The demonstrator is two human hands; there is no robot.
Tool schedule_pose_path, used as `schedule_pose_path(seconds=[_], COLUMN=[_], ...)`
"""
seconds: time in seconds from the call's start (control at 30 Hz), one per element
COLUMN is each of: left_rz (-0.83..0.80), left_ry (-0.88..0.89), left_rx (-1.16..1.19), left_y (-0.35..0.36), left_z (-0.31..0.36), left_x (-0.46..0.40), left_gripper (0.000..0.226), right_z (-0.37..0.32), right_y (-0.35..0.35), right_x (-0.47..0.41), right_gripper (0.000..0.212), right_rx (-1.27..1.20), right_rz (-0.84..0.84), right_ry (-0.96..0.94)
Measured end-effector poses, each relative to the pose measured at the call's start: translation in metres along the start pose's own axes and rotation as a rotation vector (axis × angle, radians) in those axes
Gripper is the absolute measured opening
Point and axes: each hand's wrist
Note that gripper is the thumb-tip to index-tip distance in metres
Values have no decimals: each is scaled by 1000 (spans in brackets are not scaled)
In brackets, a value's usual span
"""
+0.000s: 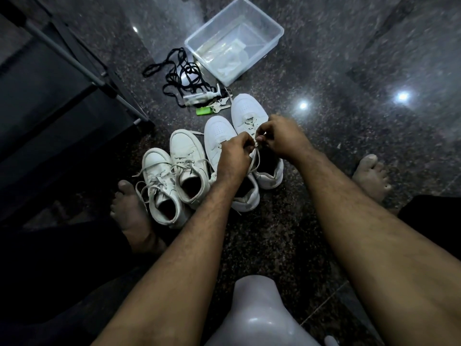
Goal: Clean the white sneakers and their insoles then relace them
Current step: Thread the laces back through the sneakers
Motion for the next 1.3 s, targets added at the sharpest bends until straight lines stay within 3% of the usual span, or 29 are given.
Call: schedule_pose_path(seconds=[0.2,0.4,0.5,0.6,0.87,1.03,1.13,1.3], left_rz=[23,6,-74,-154,-18,-28,-3,-3], left_ry=[-50,-150,-190,-125,32,117,163,189], left_rx=[-5,146,170,88,11,-143,-220,-262], left_y=[0,-2,-3,-8,1,5,6,2], left_z=[-2,0,-5,-11,-16,-14,-10,-12], left_x=[-1,0,-2,-5,0,-4,-1,-1], left_gripper=[22,20,22,26,3,11,20,11], right_z=[-4,-8,-10,-10,-9,-9,-14,-23], right_y=[-11,-12,-12,-13,-14,-15,-18,-26], right_x=[4,8,9,8,6,9,5,-3], right_gripper=[16,17,19,18,17,18,21,22], right_rx=[149,180,196,186,196,223,314,528], right_rz=[-41,-38,-38,-40,-60,-33,-43,-42], right_ry=[-102,-61,-69,-57,-88,-93,-150,-303])
Point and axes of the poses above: each hand's wrist, its own x-axis away from the middle knuckle, its own y-axis out of the palm, z = x × y, and after that the axes turned 6 degrees about x, right-handed
